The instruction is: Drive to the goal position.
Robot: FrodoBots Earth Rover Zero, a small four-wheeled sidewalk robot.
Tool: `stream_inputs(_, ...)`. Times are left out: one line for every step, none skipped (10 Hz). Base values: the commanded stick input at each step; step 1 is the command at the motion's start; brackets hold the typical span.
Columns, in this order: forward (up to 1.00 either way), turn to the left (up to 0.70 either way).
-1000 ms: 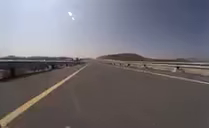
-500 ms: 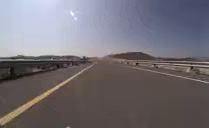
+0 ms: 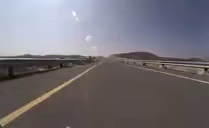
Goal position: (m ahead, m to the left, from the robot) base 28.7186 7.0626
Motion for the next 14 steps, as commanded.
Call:
stream_inputs(1.0, 0.0)
stream_inputs(1.0, 0.0)
stream_inputs(1.0, 0.0)
stream_inputs(1.0, 0.0)
stream_inputs(1.0, 0.0)
stream_inputs(1.0, 0.0)
stream_inputs(1.0, 0.0)
stream_inputs(1.0, 0.0)
stream_inputs(1.0, 0.0)
stream_inputs(1.0, 0.0)
stream_inputs(1.0, 0.0)
stream_inputs(1.0, 0.0)
stream_inputs(1.0, 0.0)
stream_inputs(1.0, 0.0)
